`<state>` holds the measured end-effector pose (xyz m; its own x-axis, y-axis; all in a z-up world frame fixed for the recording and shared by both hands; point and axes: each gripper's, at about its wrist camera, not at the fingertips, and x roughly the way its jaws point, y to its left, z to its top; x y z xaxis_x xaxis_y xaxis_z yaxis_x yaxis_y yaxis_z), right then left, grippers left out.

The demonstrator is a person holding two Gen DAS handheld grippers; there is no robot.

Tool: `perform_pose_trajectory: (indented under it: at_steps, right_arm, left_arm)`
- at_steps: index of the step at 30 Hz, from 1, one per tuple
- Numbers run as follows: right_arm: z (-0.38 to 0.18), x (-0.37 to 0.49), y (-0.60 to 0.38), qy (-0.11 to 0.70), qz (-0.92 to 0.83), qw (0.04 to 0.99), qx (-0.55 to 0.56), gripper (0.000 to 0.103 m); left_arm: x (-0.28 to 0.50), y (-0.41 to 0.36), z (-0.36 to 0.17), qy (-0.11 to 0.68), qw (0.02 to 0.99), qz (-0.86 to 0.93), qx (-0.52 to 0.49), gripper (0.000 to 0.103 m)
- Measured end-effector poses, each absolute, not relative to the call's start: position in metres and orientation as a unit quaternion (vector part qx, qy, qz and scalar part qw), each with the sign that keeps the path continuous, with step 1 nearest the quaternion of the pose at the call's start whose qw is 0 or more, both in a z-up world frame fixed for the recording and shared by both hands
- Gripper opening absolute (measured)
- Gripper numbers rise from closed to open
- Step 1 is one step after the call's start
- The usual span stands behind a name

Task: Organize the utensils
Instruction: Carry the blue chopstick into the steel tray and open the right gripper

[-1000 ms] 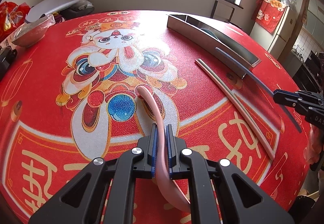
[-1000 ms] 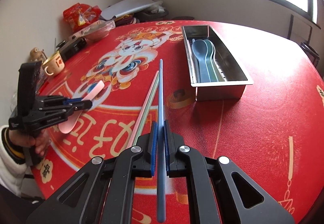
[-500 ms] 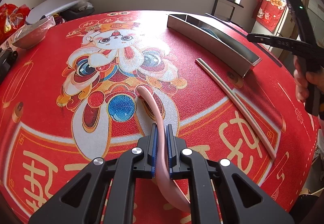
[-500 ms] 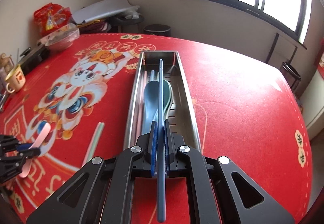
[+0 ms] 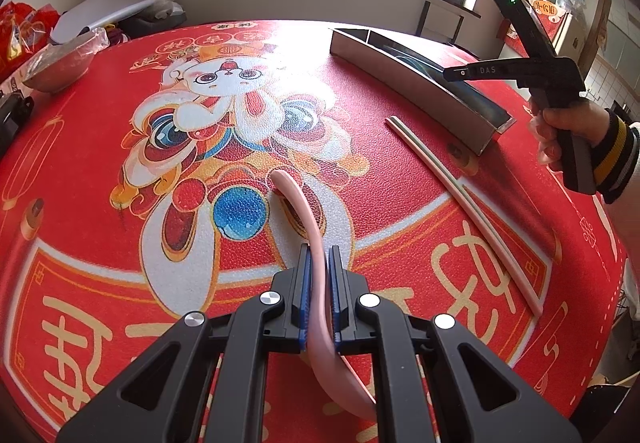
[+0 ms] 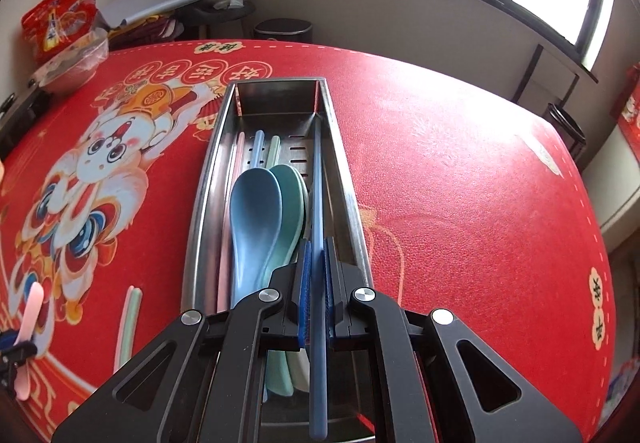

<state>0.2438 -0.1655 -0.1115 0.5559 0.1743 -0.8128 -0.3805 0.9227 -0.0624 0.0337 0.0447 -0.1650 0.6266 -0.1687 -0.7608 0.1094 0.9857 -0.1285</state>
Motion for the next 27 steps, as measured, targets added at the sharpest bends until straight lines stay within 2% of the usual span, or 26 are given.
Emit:
perform_pose_trajectory:
  at_steps: [8,17,18,19,20,24,25,27]
  right_arm:
    - [-0.115,0.236,-0.173,0.449,0.159,0.874,-0.101,0.008]
    - [-0.097,0.186,-0.204,0.405,0.188,0.893,-0.052,0.011]
    - [-0.097,0.179,-0.208,0.401,0.193,0.894,-0.044,0.022]
    - [-0.097,0.173,-0.212,0.395,0.196,0.897,-0.036,0.045]
    - [-0.097,0.166,-0.216,0.385,0.195,0.901,-0.030,0.056]
    - [-0.100,0.151,-0.223,0.371,0.206,0.905,-0.012,0.060]
    - [-0.102,0.150,-0.223,0.371,0.207,0.905,-0.006,0.065]
    - [-0.105,0.150,-0.224,0.372,0.210,0.904,0.001,0.069]
  left_arm:
    - [0.034,0.045,-0.165,0.425,0.901,-0.077,-0.035,0.009]
    - [0.034,0.050,-0.165,0.424,0.900,-0.084,-0.051,0.008]
    - [0.034,0.050,-0.165,0.424,0.900,-0.085,-0.053,0.008]
    - [0.035,0.051,-0.165,0.424,0.900,-0.086,-0.056,0.008]
    - [0.035,0.051,-0.165,0.424,0.900,-0.088,-0.058,0.008]
    - [0.036,0.051,-0.164,0.425,0.899,-0.084,-0.058,0.008]
    - [0.036,0.052,-0.164,0.426,0.899,-0.080,-0.059,0.008]
    - [0.038,0.055,-0.164,0.429,0.898,-0.073,-0.067,0.008]
